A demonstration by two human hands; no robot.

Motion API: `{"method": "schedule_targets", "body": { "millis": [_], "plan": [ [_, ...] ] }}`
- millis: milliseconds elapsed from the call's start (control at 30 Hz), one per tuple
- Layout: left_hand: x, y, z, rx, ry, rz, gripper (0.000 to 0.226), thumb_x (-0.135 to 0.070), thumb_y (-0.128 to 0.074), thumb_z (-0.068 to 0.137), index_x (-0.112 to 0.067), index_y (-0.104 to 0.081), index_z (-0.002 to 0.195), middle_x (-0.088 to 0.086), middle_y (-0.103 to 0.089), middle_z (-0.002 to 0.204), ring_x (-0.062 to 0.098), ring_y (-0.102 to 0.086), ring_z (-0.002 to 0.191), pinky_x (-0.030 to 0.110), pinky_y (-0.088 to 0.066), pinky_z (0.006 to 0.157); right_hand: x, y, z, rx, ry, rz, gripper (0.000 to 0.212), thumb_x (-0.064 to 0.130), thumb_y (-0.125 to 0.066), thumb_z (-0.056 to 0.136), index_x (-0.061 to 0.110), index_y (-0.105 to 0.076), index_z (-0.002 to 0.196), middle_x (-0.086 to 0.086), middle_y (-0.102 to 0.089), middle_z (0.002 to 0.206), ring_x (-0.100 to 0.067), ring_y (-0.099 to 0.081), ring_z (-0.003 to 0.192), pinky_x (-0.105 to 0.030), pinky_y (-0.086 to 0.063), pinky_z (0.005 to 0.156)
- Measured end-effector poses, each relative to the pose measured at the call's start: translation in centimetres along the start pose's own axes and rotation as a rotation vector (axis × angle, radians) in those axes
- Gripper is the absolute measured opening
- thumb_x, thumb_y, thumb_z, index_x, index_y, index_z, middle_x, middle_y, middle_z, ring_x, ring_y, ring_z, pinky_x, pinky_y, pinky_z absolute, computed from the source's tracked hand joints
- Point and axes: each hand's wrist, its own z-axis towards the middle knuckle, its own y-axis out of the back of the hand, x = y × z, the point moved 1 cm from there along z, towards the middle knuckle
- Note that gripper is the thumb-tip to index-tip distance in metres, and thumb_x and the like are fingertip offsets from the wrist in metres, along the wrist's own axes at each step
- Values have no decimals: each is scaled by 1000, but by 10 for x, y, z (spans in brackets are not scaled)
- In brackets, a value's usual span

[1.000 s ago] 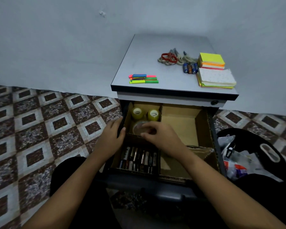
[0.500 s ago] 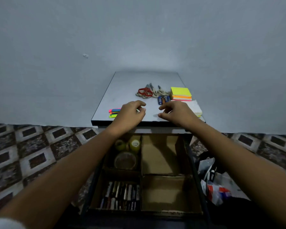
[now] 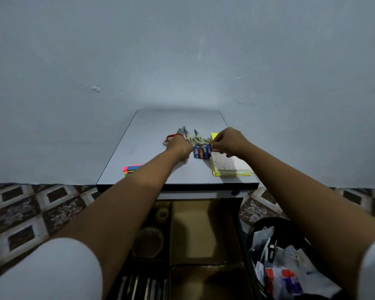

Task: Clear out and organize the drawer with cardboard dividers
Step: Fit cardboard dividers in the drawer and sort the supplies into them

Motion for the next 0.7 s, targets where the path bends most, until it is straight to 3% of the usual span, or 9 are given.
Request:
{"method": "schedule_targets", "body": {
  "millis": [100, 167, 267, 333, 433, 500, 567, 633, 700],
  "plan": [
    [6, -13, 20, 22, 35, -25, 41, -1, -57, 82, 15, -46, 119, 22, -55, 77, 33, -58, 80, 34, -44, 66, -1, -2, 11, -5, -1, -14, 21, 6, -58, 84, -3, -71, 98, -15, -65, 85, -22, -58, 70, -27, -52, 55],
    [3, -17, 23, 1, 33, 11, 32, -5, -60, 85, 12, -55, 111, 26, -63, 97, 33, -62, 84, 29, -43, 65, -1, -4, 17, -7, 7, -16, 21, 6, -57, 85, -2, -71, 98, -13, -63, 83, -20, -56, 67, -26, -51, 54],
    [-1, -21, 25, -30, 10, 99, 16, -17, -63, 88, -4, -54, 87, 11, -58, 77, 20, -53, 62, 25, -40, 50, -3, -6, 25, -22, 17, -23, 21, 4, -55, 85, -4, -71, 95, -14, -62, 77, -19, -53, 56, -23, -48, 48],
    [1, -24, 31, -43, 21, 133, 24, -21, -65, 87, -8, -46, 79, 5, -47, 67, 15, -45, 56, 24, -36, 46, -5, -8, 31, -38, 21, -28, 22, 6, -54, 86, -7, -71, 92, -14, -59, 70, -14, -47, 46, -20, -45, 42],
    [2, -25, 38, -24, 34, 120, 20, -20, -66, 86, -7, -51, 88, 8, -52, 71, 22, -52, 65, 26, -45, 58, -7, -13, 38, -54, 24, -43, 25, 8, -54, 86, -12, -67, 93, -17, -55, 67, -15, -41, 43, -23, -44, 44],
    [2, -22, 40, 9, 58, 106, 20, -17, -67, 85, -6, -53, 93, 11, -54, 76, 23, -53, 71, 31, -49, 69, -6, -17, 42, -53, 29, -57, 26, 5, -54, 84, -16, -64, 96, -29, -57, 72, -16, -38, 48, -29, -41, 48],
    [3, -19, 42, 41, 75, 102, 21, -15, -67, 85, -6, -48, 87, 12, -53, 75, 23, -53, 70, 34, -52, 74, -3, -21, 45, -42, 47, -93, 27, 4, -56, 82, -16, -63, 99, -35, -63, 95, -25, -53, 57, -37, -45, 56],
    [5, -15, 42, 58, 78, 107, 25, -15, -66, 85, -6, -45, 78, 11, -52, 72, 21, -51, 65, 33, -51, 68, -2, -26, 49, -34, 62, -161, 26, 5, -59, 81, -13, -65, 98, -32, -65, 96, -36, -64, 82, -36, -44, 59],
    [8, -8, 42, 69, 90, 69, 25, -14, -65, 85, -8, -45, 73, 11, -51, 68, 20, -49, 58, 30, -46, 58, -1, -32, 52, -26, 65, -229, 23, 6, -59, 81, -10, -67, 94, -26, -66, 85, -35, -61, 78, -30, -38, 57]
  ]
}}
